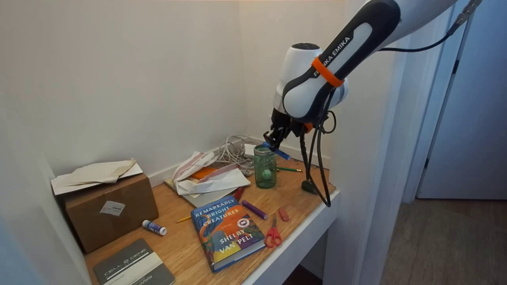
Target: Put the purple marker on the table then put the blue marker on top of the glass jar
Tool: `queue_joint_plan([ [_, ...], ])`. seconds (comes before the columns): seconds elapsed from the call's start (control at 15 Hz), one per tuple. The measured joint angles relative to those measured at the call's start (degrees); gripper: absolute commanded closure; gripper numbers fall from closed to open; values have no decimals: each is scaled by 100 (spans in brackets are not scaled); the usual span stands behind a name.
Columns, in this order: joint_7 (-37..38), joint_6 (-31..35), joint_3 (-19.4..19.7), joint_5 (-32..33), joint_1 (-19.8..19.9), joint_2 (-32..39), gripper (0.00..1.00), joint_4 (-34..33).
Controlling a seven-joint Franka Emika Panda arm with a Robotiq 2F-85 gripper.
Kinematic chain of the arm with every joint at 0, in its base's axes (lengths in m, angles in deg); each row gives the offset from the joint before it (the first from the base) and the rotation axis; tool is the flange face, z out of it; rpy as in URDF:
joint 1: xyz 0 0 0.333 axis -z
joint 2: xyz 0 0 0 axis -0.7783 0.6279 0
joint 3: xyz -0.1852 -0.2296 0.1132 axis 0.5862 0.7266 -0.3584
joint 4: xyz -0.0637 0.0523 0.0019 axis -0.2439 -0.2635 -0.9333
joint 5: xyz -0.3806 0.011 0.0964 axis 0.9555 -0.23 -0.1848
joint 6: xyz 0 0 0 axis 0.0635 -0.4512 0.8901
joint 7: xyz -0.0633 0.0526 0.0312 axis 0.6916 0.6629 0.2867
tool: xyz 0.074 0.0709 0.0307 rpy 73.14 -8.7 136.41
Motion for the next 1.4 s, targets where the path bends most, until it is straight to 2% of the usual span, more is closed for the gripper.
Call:
queue_joint_plan([
  [0.33, -555, -116, -261, -37, 144, 178, 96, -526],
  [0.87, -1058, -441, -241, 8, 161, 1018, 96, -1516],
  [1.4, -1269, -817, -226, 65, 160, 1435, 96, -2168],
])
